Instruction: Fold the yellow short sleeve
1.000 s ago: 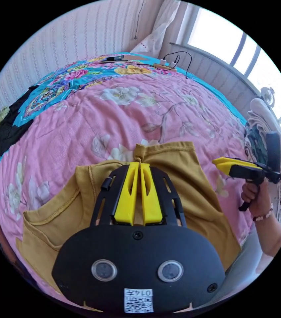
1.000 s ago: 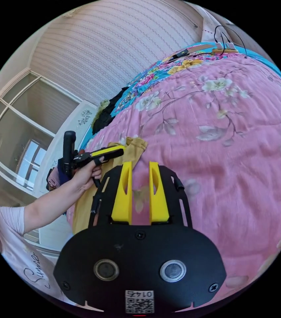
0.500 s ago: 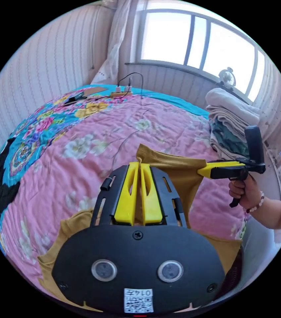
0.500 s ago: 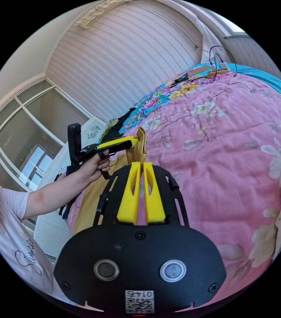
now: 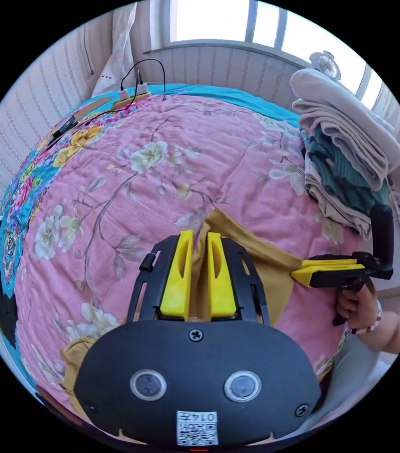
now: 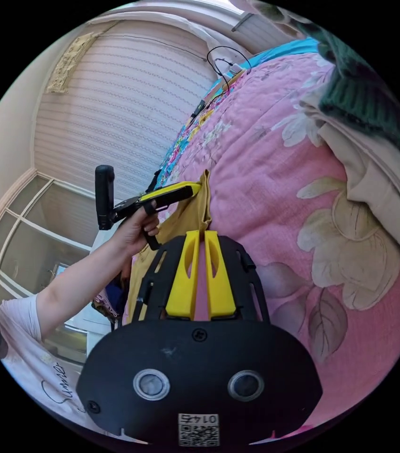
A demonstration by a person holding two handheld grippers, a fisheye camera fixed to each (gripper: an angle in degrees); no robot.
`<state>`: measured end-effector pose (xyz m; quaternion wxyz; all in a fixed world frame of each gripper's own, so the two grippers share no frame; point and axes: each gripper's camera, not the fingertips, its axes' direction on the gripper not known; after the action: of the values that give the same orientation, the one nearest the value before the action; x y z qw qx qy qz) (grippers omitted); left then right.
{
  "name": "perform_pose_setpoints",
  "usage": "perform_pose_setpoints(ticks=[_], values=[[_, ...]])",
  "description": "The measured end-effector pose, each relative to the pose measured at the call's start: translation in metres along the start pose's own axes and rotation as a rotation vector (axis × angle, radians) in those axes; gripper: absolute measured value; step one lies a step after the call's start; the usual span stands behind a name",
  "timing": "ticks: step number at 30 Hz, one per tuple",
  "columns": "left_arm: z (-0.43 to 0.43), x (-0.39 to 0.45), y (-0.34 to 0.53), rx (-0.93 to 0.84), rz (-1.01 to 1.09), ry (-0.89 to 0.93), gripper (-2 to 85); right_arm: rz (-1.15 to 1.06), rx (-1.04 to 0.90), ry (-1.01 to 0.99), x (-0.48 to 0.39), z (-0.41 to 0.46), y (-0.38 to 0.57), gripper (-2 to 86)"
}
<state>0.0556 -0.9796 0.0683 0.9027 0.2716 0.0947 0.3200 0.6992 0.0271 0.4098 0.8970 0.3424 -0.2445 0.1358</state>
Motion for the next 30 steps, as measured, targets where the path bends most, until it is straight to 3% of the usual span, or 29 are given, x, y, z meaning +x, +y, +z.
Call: perform_pose_setpoints(ticks=[7,13,20,26,30], values=[[-0.024,-0.005,0.001,0.067,-0.030,-0.117,6.2,-0.104,0.104,0.090,-0.017,-0.046,-0.023,2.9],[-0.004,0.006,0.006,-0.019,-0.007,-0.062,6.5,-0.196,-0.032,0.076,-0.046,-0.018,-0.044,7.5],[0.007,0.012,0.022,-0.071,0.039,-0.027,5.2,-0.187,-0.249,0.097,-0.067,-0.021,-0.077,1.3],[0.010,-0.006,0.055,-0.111,-0.031,0.018,5.5,-0.210,-0.321,0.181,-0.090,-0.024,-0.094,-0.3],[-0.026,-0.044,0.085,-0.038,-0.077,0.073,7.8,-0.245,-0.335,0.247,-0.119,-0.023,-0.104,-0.8]])
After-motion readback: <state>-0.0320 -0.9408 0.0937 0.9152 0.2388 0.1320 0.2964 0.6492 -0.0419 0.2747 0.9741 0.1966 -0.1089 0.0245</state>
